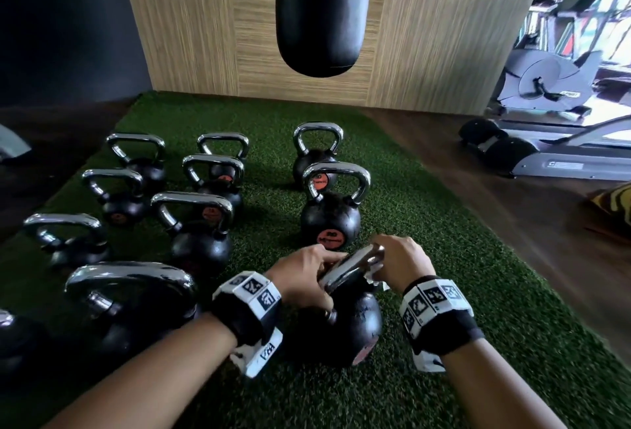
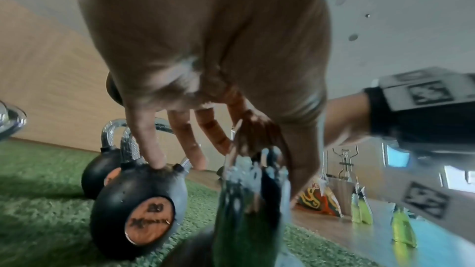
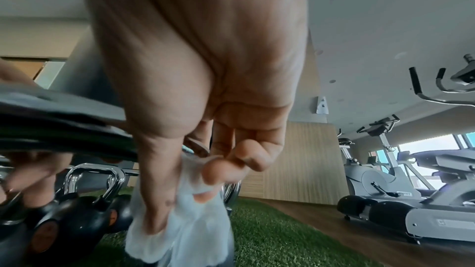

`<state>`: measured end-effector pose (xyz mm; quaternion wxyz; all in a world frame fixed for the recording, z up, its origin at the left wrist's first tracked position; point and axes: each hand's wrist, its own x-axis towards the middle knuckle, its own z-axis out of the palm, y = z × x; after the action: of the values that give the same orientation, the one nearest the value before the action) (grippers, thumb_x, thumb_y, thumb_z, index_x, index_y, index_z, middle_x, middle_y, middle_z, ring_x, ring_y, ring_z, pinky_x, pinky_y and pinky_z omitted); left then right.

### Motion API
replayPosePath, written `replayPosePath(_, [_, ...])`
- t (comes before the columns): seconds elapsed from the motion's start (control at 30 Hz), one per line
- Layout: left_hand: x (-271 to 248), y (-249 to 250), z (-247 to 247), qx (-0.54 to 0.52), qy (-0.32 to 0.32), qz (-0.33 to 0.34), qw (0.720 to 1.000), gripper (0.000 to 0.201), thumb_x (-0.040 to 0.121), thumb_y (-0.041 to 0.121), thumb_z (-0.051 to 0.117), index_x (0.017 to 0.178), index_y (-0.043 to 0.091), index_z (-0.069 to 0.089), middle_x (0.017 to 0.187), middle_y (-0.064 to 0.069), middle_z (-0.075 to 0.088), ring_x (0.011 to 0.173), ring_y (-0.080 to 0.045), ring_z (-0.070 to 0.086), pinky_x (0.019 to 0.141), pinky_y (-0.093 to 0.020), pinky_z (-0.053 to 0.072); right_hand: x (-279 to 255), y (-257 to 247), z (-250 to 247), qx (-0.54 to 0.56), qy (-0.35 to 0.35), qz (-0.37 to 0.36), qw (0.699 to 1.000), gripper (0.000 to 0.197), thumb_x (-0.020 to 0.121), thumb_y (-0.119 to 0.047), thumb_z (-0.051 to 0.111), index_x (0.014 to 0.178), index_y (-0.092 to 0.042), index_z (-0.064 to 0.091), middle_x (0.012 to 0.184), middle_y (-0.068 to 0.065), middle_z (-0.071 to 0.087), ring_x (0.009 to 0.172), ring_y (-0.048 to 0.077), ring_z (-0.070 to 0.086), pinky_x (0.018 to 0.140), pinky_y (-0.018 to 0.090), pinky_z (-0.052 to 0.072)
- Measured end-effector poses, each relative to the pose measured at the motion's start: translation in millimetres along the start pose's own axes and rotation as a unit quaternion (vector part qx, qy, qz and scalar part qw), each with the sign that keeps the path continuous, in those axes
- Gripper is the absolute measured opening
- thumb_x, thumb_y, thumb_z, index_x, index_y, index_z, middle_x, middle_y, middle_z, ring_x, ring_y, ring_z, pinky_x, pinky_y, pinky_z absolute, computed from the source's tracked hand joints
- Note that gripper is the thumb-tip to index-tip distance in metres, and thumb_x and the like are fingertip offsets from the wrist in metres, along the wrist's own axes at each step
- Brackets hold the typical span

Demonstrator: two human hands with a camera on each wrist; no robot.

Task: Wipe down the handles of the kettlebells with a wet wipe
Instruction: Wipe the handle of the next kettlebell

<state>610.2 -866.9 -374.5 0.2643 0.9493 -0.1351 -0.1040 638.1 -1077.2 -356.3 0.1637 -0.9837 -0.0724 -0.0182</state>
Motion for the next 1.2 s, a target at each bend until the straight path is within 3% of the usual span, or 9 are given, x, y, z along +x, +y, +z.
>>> replayPosePath(0.17, [20, 2, -29, 0.139, -0.044, 0.041, 0.988, 0.096, 0.063, 0.039, 0.093, 0.145, 0.051, 0.045, 0.139, 0.011, 0.059, 0.122, -0.015, 0.060, 0.089, -0.024, 0.042, -24, 2, -6, -0.026, 0.015, 0.047, 0.998, 0.025, 0.081, -0.014, 0.074, 0.105, -0.016, 0.072, 0.098, 0.006, 0.073, 0.091, 0.026, 0.070, 0.072, 0.027, 0.051])
replayPosePath(0.27, [22, 3, -32, 0.193, -0.027, 0.068, 0.978, 0.089, 0.063, 0.045, 0.093, 0.142, 0.045, 0.051, 0.131, 0.007, 0.062, 0.118, -0.016, 0.061, 0.090, -0.028, 0.044, -38, 1, -2, -0.033, 0.037, 0.066, 0.997, 0.016, 0.085, -0.008, 0.064, 0.100, -0.010, 0.071, 0.095, 0.010, 0.072, 0.089, 0.029, 0.070, 0.073, 0.031, 0.055])
replayPosePath(0.37, [15, -2, -23, 0.175, 0.027, 0.083, 0.981, 0.074, 0.065, 0.041, 0.092, 0.132, 0.036, 0.063, 0.116, 0.002, 0.063, 0.109, -0.020, 0.062, 0.088, -0.029, 0.048, -46, 3, 1, -0.015, 0.055, 0.069, 0.996, 0.017, 0.086, -0.006, 0.061, 0.099, -0.012, 0.072, 0.093, 0.009, 0.073, 0.087, 0.027, 0.070, 0.070, 0.029, 0.053])
replayPosePath(0.57, [0, -8, 2, 0.145, 0.126, 0.050, 0.980, 0.059, 0.070, 0.031, 0.087, 0.125, 0.034, 0.065, 0.096, 0.008, 0.049, 0.095, -0.022, 0.066, 0.082, -0.027, 0.050, -49, 5, 4, -0.041, 0.062, 0.047, 0.996, 0.014, 0.089, -0.004, 0.060, 0.093, -0.015, 0.068, 0.087, 0.002, 0.071, 0.080, 0.022, 0.069, 0.070, 0.031, 0.056])
replayPosePath(0.67, [-1, 0, -3, 0.148, 0.089, 0.031, 0.985, 0.060, 0.072, 0.031, 0.086, 0.127, 0.033, 0.063, 0.099, 0.007, 0.047, 0.100, -0.022, 0.065, 0.083, -0.026, 0.049, -51, 6, -1, -0.034, 0.045, 0.046, 0.997, 0.013, 0.091, -0.007, 0.057, 0.094, -0.016, 0.066, 0.088, 0.000, 0.070, 0.082, 0.022, 0.069, 0.072, 0.034, 0.057])
replayPosePath(0.83, [5, 26, -67, 0.191, -0.104, 0.027, 0.976, 0.092, 0.068, 0.020, 0.093, 0.148, 0.031, 0.050, 0.127, 0.001, 0.060, 0.115, -0.015, 0.058, 0.089, -0.019, 0.040, -51, 3, -26, -0.044, -0.003, 0.026, 0.999, 0.021, 0.090, -0.012, 0.059, 0.104, -0.021, 0.072, 0.098, 0.002, 0.073, 0.094, 0.023, 0.072, 0.079, 0.035, 0.059])
replayPosePath(0.93, [12, 51, -115, 0.269, -0.090, 0.029, 0.959, 0.083, 0.075, 0.016, 0.089, 0.147, 0.032, 0.051, 0.134, -0.001, 0.058, 0.118, -0.016, 0.056, 0.087, -0.019, 0.038, -46, 1, -47, 0.004, 0.011, 0.017, 1.000, 0.024, 0.085, -0.017, 0.066, 0.104, -0.029, 0.076, 0.100, -0.002, 0.074, 0.096, 0.020, 0.072, 0.081, 0.031, 0.059])
replayPosePath(1.1, [27, 84, -176, 0.274, -0.062, -0.004, 0.960, 0.060, 0.083, 0.017, 0.081, 0.138, 0.029, 0.061, 0.122, 0.000, 0.069, 0.091, -0.010, 0.057, 0.083, -0.024, 0.050, -35, -3, -75, 0.129, 0.068, -0.006, 0.989, 0.020, 0.079, -0.022, 0.075, 0.097, -0.029, 0.079, 0.097, -0.002, 0.074, 0.093, 0.019, 0.070, 0.078, 0.026, 0.053])
replayPosePath(1.2, [36, 88, -192, 0.290, -0.054, -0.023, 0.955, 0.051, 0.085, 0.023, 0.080, 0.134, 0.027, 0.064, 0.118, 0.003, 0.071, 0.099, -0.013, 0.064, 0.087, -0.027, 0.051, -22, -2, -85, 0.158, 0.097, -0.027, 0.982, 0.029, 0.078, -0.019, 0.075, 0.105, -0.029, 0.078, 0.105, -0.001, 0.073, 0.099, 0.018, 0.068, 0.082, 0.024, 0.051])
